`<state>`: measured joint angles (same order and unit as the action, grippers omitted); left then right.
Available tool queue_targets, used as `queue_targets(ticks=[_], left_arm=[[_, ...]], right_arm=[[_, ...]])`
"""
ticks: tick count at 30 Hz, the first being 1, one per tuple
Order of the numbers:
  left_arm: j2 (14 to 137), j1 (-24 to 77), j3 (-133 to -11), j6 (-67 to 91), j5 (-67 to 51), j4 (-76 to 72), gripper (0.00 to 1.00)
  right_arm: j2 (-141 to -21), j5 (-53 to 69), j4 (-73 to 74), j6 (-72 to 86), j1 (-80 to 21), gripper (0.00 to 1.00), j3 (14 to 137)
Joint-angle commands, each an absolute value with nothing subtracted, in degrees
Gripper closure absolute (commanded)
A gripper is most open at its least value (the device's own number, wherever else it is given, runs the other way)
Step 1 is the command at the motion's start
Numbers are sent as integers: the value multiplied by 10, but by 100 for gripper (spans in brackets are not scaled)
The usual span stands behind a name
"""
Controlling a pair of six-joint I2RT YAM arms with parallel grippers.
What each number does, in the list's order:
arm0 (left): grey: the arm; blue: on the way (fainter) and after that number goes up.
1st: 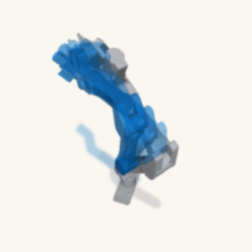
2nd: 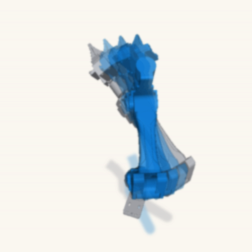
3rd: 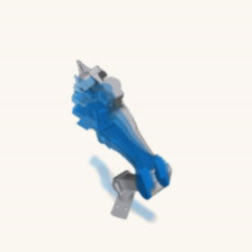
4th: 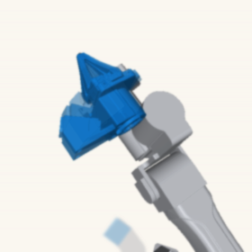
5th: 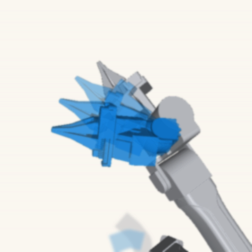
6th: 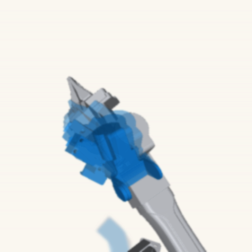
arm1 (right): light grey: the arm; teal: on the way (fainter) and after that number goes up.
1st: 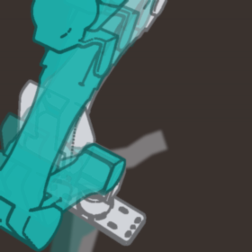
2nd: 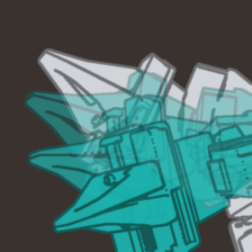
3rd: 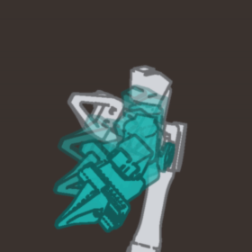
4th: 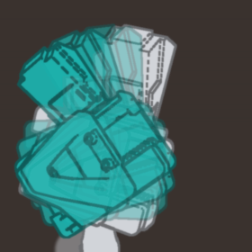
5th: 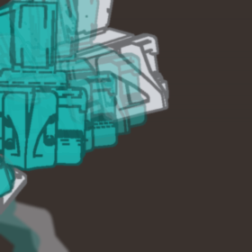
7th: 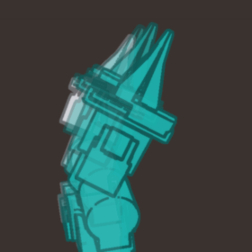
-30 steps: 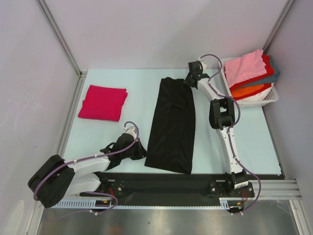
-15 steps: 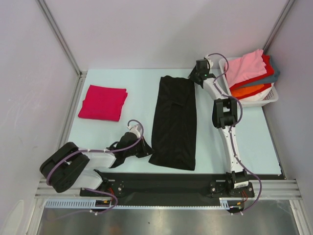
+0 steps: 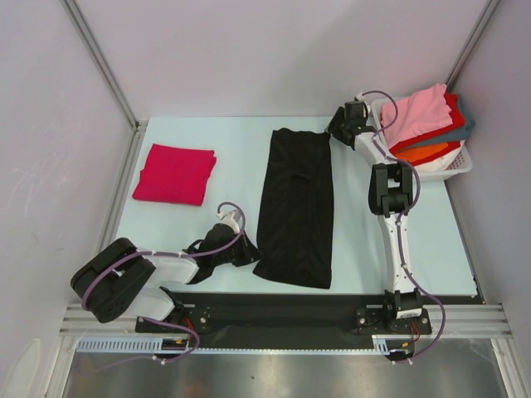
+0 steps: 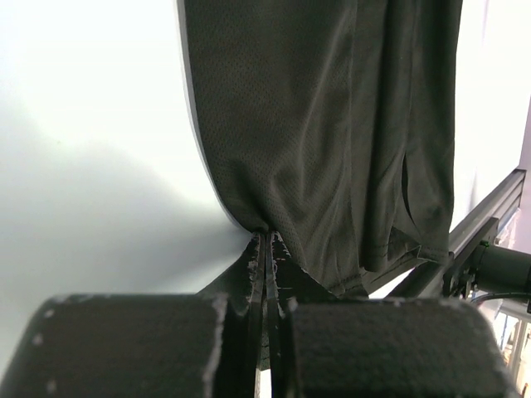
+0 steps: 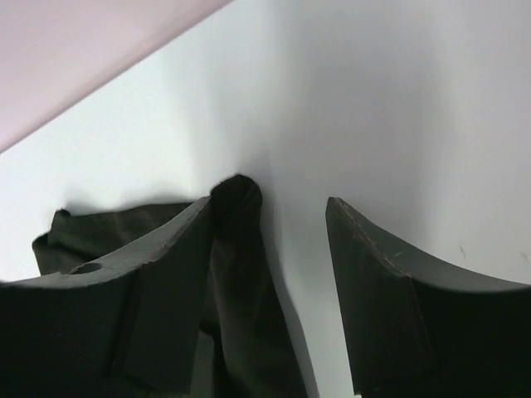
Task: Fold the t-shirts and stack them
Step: Fold the tshirt
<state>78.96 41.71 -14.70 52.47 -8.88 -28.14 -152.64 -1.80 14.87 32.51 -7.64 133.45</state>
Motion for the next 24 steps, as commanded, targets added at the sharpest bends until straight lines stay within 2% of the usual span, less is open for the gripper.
queue_targets(ticks=[1, 3, 7, 9, 10, 11, 15, 18, 19, 21, 24], left_arm=[[773, 420, -144, 515, -60, -260, 100], [764, 421, -142, 511, -57, -251, 100], [746, 421, -135, 510, -50, -242, 100], [740, 422, -130, 510, -49, -242, 100], [736, 422, -127, 511, -48, -241, 100], [734, 421, -124, 512, -47, -242, 100], [726, 421, -122, 511, -44, -236, 100], [721, 422, -124, 509, -40, -229, 100], [719, 421, -125, 508, -40, -228, 100], [718, 421, -126, 507, -40, -224, 100], [722, 421, -125, 506, -40, -222, 100]], right_arm=[[-1474, 23, 159, 301, -71, 36, 1275], [-1472, 22, 159, 306, -71, 36, 1266], [-1479, 40, 165, 300, -64, 24, 1281], [-1471, 54, 165, 293, -65, 23, 1277], [-1469, 53, 170, 290, -66, 32, 1273], [-1465, 45, 171, 291, -66, 37, 1270], [-1447, 55, 160, 297, -63, 48, 1239], [-1449, 86, 154, 312, -56, 65, 1235], [-1458, 96, 150, 319, -52, 77, 1237], [-1470, 119, 144, 334, -47, 90, 1251], [-1502, 128, 151, 336, -43, 97, 1300]])
